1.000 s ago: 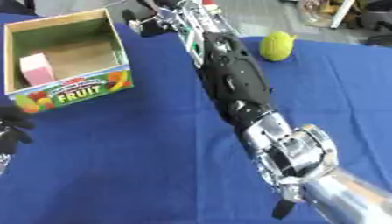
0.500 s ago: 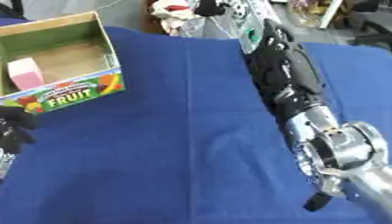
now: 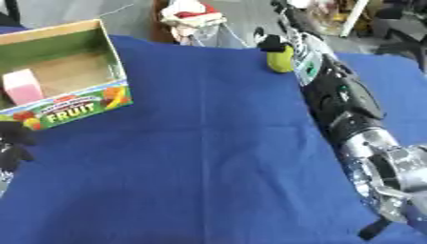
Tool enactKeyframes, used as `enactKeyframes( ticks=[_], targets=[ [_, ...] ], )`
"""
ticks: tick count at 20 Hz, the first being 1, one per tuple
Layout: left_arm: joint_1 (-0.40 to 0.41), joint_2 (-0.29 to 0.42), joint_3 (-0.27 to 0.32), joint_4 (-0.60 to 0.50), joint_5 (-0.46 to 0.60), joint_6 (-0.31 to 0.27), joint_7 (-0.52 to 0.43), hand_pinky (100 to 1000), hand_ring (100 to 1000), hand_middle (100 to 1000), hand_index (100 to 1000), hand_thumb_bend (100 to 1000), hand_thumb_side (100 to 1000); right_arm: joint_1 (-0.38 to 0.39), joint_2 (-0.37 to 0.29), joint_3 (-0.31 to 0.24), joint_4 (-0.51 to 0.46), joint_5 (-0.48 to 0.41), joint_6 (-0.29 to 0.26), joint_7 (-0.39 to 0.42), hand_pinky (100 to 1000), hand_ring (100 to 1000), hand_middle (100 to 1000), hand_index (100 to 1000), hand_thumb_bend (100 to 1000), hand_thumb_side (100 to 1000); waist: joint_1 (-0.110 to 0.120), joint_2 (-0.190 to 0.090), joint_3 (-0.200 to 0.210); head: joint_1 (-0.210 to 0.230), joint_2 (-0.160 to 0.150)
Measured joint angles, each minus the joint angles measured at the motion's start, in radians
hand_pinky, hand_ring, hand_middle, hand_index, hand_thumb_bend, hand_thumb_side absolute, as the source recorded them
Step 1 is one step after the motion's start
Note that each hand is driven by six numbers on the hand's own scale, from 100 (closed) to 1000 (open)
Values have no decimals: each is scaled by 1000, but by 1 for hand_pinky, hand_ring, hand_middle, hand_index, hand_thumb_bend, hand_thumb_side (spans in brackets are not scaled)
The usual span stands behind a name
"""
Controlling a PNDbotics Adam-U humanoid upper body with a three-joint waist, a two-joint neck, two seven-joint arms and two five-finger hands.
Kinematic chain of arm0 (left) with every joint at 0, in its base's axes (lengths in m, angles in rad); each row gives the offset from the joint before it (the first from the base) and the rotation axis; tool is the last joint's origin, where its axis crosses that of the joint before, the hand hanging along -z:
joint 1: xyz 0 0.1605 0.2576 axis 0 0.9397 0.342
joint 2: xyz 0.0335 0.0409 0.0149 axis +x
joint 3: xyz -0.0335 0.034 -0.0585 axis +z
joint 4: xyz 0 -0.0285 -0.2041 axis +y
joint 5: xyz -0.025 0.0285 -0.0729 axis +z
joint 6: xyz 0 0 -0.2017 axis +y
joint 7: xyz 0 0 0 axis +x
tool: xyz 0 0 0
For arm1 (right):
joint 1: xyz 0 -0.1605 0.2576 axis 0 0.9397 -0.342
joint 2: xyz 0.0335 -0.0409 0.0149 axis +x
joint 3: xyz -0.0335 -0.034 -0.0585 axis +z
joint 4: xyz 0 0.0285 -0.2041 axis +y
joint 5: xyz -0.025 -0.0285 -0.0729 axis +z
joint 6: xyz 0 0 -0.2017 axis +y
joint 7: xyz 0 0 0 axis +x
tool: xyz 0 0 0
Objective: Pick up objects on the table and place them in the box.
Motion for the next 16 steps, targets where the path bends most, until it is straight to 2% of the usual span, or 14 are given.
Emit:
enactKeyframes(
  ticks=[10,16],
  targets=[
    [1,0,0,0,0,-2,2,511,635,635,771,227,466,13,-20,14,87,-40,9,-35,897,872,876,1000,100,374,6,4,-2,6,0],
    [1,0,0,0,0,-2,2,511,634,634,771,226,467,22,-24,19,105,-47,10,-51,885,857,835,993,100,298,8,5,-2,7,1]
  ],
)
